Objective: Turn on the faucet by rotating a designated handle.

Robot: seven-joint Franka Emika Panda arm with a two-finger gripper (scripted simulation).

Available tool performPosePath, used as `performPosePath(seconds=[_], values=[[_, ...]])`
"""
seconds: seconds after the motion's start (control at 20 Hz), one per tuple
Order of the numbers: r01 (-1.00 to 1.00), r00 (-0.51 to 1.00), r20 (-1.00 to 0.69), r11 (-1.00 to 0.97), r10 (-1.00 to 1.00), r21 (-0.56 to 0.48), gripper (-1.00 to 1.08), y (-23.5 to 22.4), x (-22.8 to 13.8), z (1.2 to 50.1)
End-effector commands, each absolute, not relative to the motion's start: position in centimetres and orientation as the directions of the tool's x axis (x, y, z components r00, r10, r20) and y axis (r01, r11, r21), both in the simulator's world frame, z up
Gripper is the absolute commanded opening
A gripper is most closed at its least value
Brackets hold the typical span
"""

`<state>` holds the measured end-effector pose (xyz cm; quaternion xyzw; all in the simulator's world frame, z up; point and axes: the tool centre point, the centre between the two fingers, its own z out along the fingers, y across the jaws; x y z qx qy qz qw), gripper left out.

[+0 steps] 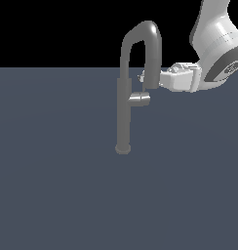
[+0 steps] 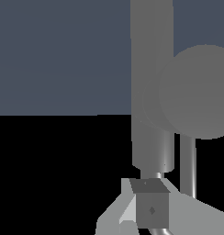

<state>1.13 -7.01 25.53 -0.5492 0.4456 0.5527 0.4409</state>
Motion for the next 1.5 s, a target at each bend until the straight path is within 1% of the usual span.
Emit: performPosePath(seconds=[0.0, 0.15, 0.7, 0.8, 1.3, 1.35, 1.4, 1.45], values=[[-0.977, -0.008, -1.000, -0.214, -0.002, 0.008, -1.00, -7.1, 0.5, 25.8], [-0.977, -0.008, -1.000, -0.212, -0.003, 0.008, -1.00, -7.1, 0.5, 25.7], [-0.977, -0.008, -1.000, -0.213, -0.002, 0.008, -1.00, -7.9, -2.8, 25.8], [-0.978, 0.003, -1.000, -0.209, -0.006, -0.001, -1.00, -7.7, -2.1, 26.0], [-0.977, -0.007, -1.000, -0.213, -0.002, 0.007, -1.00, -8.5, -5.6, 24.2], [-0.977, -0.007, -1.000, -0.213, -0.002, 0.007, -1.00, -8.5, -5.6, 24.2], [-0.977, 0.011, -1.000, -0.213, -0.005, -0.009, -1.00, -8.3, -4.8, 25.0], [-0.977, 0.008, -1.000, -0.213, -0.005, -0.007, -1.00, -8.3, -5.1, 24.6]])
